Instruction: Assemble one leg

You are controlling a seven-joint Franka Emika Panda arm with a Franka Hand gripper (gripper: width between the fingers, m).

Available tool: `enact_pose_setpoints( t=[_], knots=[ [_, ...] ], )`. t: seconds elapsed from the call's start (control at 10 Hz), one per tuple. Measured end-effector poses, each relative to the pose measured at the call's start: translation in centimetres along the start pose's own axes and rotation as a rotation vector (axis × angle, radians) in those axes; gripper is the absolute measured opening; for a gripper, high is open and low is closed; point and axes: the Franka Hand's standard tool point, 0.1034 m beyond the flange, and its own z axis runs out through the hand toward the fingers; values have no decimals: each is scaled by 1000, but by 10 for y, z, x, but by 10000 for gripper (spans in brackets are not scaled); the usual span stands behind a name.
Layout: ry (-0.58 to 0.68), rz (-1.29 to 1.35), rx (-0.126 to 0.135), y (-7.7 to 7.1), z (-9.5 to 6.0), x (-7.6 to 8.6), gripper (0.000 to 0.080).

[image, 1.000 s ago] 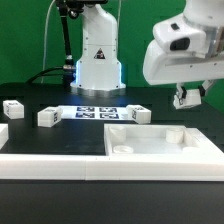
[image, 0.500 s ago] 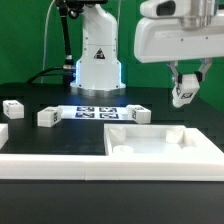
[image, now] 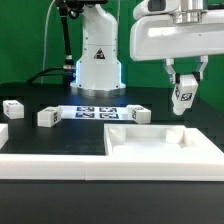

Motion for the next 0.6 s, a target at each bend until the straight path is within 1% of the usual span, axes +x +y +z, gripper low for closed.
enact_pose_setpoints(
  t=[0.1,0.2,0.6],
  knots=[
    [9,-12,-1,3,-3,4,291],
    [16,-12,-1,3,-5,9,291],
    [45,-16,-2,4,-1,9,291]
  ],
)
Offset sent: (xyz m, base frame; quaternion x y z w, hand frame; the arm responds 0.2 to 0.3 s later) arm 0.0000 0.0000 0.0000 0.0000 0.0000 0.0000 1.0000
